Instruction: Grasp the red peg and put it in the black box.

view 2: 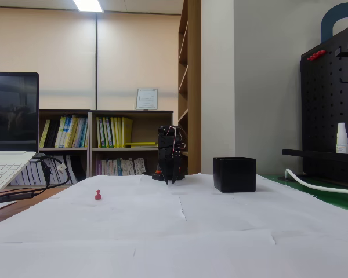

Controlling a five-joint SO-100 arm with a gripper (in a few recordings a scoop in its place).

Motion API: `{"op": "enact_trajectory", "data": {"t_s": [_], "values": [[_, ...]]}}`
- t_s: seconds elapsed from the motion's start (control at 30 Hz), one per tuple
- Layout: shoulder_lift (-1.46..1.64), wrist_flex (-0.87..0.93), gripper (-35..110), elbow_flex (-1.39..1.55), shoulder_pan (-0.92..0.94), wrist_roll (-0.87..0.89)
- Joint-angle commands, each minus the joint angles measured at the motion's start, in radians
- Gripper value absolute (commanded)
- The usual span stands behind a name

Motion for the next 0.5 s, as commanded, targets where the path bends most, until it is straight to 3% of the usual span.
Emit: {"op": "enact_trajectory", "data": {"t_s": [0.0,0.47], "values": [[-0.032,0.075,0,0.021,-0.025,0.051],[-0.032,0.077,0,0.021,-0.026,0.044]]}}
